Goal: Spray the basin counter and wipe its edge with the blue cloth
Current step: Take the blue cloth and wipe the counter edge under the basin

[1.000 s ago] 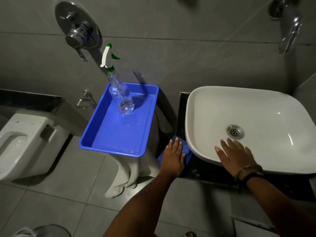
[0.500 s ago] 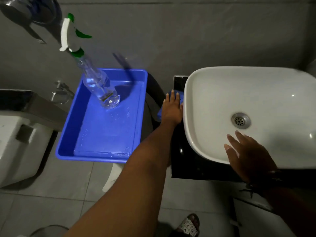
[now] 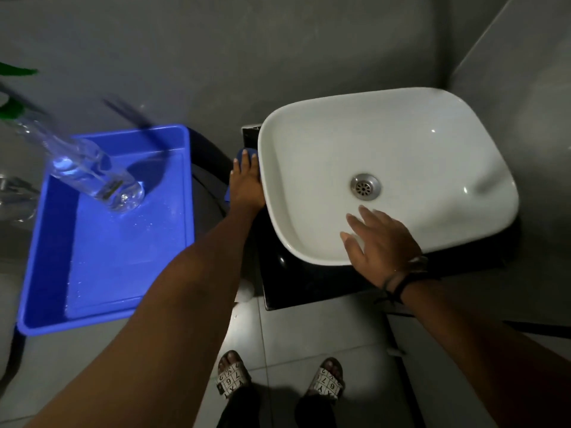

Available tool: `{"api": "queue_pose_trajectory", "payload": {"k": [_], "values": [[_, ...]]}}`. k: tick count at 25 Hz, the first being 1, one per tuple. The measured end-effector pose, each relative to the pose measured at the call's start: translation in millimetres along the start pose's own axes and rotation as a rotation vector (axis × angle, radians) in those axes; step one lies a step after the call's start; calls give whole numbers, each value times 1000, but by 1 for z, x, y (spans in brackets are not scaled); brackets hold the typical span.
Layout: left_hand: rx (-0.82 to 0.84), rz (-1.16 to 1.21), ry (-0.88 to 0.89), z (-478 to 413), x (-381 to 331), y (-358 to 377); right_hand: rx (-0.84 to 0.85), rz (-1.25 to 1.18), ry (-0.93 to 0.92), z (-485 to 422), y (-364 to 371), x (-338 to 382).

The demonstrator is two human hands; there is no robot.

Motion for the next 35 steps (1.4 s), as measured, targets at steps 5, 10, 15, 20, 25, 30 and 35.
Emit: {"api": "queue_pose_trajectory", "payload": {"k": [5, 10, 15, 20, 25, 30, 35], "values": [[-31, 123, -87, 122, -4, 20, 68, 14, 25, 0, 3, -2], [-10, 132, -212, 238, -31, 38, 4, -14, 15, 4, -7, 0], [112, 270, -312, 277, -57, 46, -289, -301, 16, 74, -23, 40], [-112, 526, -204, 284, -26, -13, -161, -363, 67, 134, 44, 89], [-310, 333, 197, 251, -82, -135, 57, -274, -23, 84, 73, 156], [-16, -43, 275, 177, -115, -85, 185, -178, 56, 48, 96, 169], [-29, -58, 235, 142, -103, -79, 172, -134, -5, 40, 126, 160]]}}
Point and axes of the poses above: each hand's wrist, its own z-axis away from the middle knuckle, its own y-axis out of the palm, x = y × z, the point moved 10 cm from there along -z, towards the middle knuckle, and after that the axes turned 2 degrees about -z, right-handed, at the moved point
